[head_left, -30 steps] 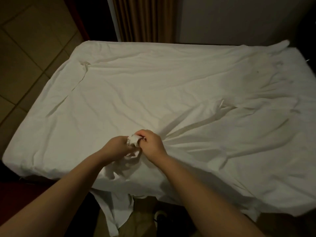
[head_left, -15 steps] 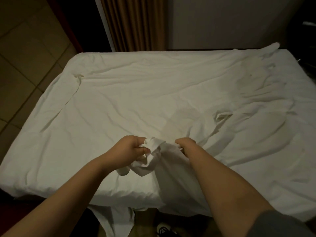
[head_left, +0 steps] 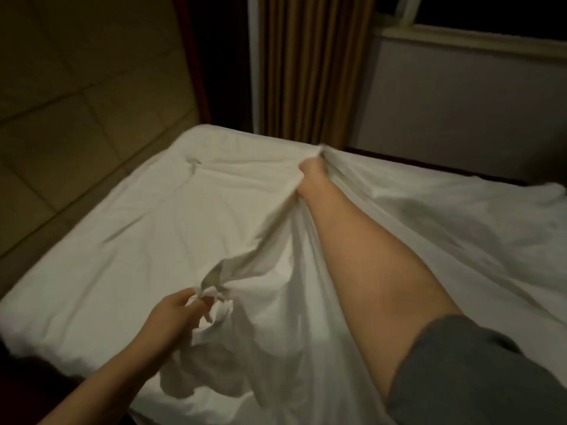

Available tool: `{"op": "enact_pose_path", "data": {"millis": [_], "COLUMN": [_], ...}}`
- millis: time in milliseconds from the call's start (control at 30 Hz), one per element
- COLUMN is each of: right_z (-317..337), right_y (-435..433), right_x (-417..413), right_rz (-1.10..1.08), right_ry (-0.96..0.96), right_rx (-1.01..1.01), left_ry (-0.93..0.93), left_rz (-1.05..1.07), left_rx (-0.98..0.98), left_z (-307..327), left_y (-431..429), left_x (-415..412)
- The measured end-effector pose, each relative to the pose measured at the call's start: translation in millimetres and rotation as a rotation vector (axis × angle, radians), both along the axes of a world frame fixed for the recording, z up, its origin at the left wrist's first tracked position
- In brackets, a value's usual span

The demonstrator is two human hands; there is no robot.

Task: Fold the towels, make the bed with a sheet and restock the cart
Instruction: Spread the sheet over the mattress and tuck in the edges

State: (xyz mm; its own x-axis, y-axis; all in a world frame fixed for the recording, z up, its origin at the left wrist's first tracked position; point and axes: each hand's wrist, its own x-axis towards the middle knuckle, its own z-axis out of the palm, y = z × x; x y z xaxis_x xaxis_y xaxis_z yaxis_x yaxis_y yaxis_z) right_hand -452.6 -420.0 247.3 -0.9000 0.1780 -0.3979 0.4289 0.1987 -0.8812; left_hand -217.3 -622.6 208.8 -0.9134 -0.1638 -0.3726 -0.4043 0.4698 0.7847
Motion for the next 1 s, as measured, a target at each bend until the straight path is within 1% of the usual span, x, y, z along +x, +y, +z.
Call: {"op": "enact_pose_path", "data": {"millis": [33, 67, 100, 133, 200, 300, 333, 400, 533, 600, 633, 700, 733, 800, 867, 900, 933, 967, 1000], "right_z": [15.0, 24.8, 22.6, 15.2, -12.3, -69.2, -87.7, -119.5, -164.6, -175.9, -180.3, -193.4, -200.7, -217.0, -237.3, -246.7, -256.8, -266.0, -274.0], "right_y": [-36.2, -70.8, -104.3, -134.9, -183.6, -225.7, -236.3, -256.1, -296.9, -314.9, -322.6, -336.4, -340.5, -346.7, -351.3, -353.9, -355.8, -357.6, -359.0], "right_x": [-13.6, -22.1, -31.0, -32.9, -30.2, 5.8, 25.5, 76.3, 198.8, 264.4, 294.0, 340.5, 357.1, 376.9, 393.0, 401.3, 409.8, 417.9, 425.4], "right_rz": [0.033, 0.044, 0.094, 0.144, 0.184, 0.283, 0.322, 0.389, 0.513, 0.624, 0.72, 0.935, 1.008, 1.084, 1.187, 1.245, 1.276, 1.264, 1.232], "right_ry": [0.125, 0.188, 0.203, 0.207, 0.097, -0.023, -0.022, 0.0, 0.001, 0.031, 0.06, 0.122, 0.126, 0.052, -0.029, -0.013, 0.045, 0.12, 0.189], "right_rx": [-0.218, -0.366, -0.392, -0.365, -0.286, 0.024, 0.072, 0.077, 0.05, -0.003, -0.009, 0.079, 0.14, 0.249, 0.417, 0.546, 0.676, 0.775, 0.832], "left_ry": [0.006, 0.01, 0.001, -0.032, -0.111, -0.059, -0.062, -0.081, -0.106, -0.102, -0.092, -0.102, -0.115, -0.118, -0.15, -0.164, -0.182, -0.212, -0.263], "left_rz": [0.073, 0.135, 0.179, 0.212, 0.269, 0.442, 0.507, 0.577, 0.701, 0.672, 0.631, 0.525, 0.467, 0.353, 0.314, 0.318, 0.323, 0.313, 0.288], "left_rx": [0.021, 0.012, -0.009, -0.015, 0.018, 0.203, 0.252, 0.301, 0.317, 0.292, 0.263, 0.203, 0.168, 0.105, 0.101, 0.11, 0.113, 0.092, 0.053], "left_z": [-1.5, -4.3, -5.9, -9.4, -14.1, -21.2, -24.8, -38.2, -69.7, -89.0, -100.7, -124.2, -136.2, -158.4, -177.6, -186.3, -199.0, -210.9, -222.4], "left_y": [-15.5, -32.1, -47.7, -64.3, -94.2, -128.2, -137.9, -157.6, -194.8, -209.6, -216.7, -227.6, -230.7, -237.1, -243.5, -247.5, -252.7, -258.0, -263.5], "left_x": [-3.2, -4.7, -4.8, -2.6, 9.4, 42.4, 53.8, 73.6, 112.9, 134.4, 144.4, 164.9, 175.3, 194.5, 219.5, 232.8, 246.3, 257.8, 268.3]}}
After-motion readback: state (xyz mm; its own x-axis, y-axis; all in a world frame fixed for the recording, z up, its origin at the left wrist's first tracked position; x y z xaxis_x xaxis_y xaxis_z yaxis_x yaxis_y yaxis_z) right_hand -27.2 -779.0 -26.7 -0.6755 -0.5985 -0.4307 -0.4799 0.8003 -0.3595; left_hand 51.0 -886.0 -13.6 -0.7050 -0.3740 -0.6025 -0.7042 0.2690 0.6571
